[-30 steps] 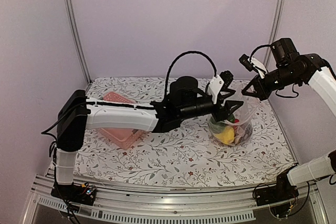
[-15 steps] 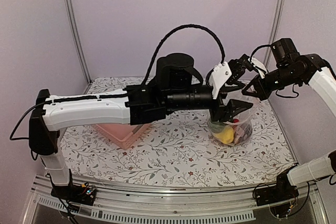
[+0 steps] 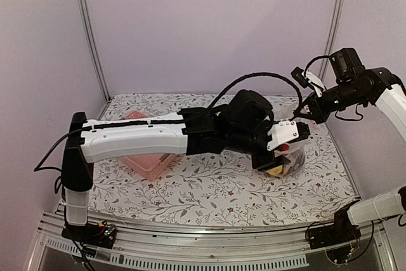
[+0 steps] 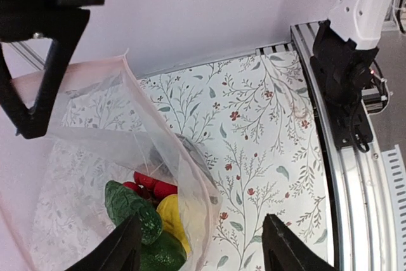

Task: Place the food in the zip-top bag and seal the zipper
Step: Pass from the right arm to the left

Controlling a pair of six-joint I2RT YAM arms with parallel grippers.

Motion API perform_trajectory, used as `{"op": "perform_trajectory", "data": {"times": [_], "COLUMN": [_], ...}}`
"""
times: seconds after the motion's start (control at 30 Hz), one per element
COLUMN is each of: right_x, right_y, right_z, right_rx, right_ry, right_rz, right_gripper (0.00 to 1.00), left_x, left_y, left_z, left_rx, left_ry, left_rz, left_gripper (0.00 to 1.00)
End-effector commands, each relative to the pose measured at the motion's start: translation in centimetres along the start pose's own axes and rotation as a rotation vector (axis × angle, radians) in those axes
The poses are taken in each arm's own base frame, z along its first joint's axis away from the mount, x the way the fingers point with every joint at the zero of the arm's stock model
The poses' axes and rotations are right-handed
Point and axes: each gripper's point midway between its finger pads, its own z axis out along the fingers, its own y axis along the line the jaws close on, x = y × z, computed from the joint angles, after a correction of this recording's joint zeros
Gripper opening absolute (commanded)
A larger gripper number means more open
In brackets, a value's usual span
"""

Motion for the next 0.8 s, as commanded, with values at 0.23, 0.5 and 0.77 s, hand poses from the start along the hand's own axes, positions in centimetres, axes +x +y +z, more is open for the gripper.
{"op": "perform_trajectory", "data": {"times": [0.23, 0.5, 0.77], "right_x": [0.1, -1.0, -0.3], "right_y": [1.3, 1.4, 0.4], "right_z": [-0.2, 0.5, 0.3], "right_rx": [-0.063, -0.082, -0.013], "right_ry": [-0.026, 0.002, 0.035], "right_rz": [-0.013, -0.031, -0.034], "right_gripper": [0.01, 0.23, 0.39], "left_x": [3.6, 0.7, -0.4], "left_y": [1.8, 5.1, 6.0], "left_z": [1.9, -1.8, -3.6], "left_rx": [-0.131, -0.292, -0.328], "left_ry": [0.168, 0.116, 0.105], "left_rz": [0.136, 0.145, 0.154], "left_gripper": [0.13, 0.0, 0.0]}}
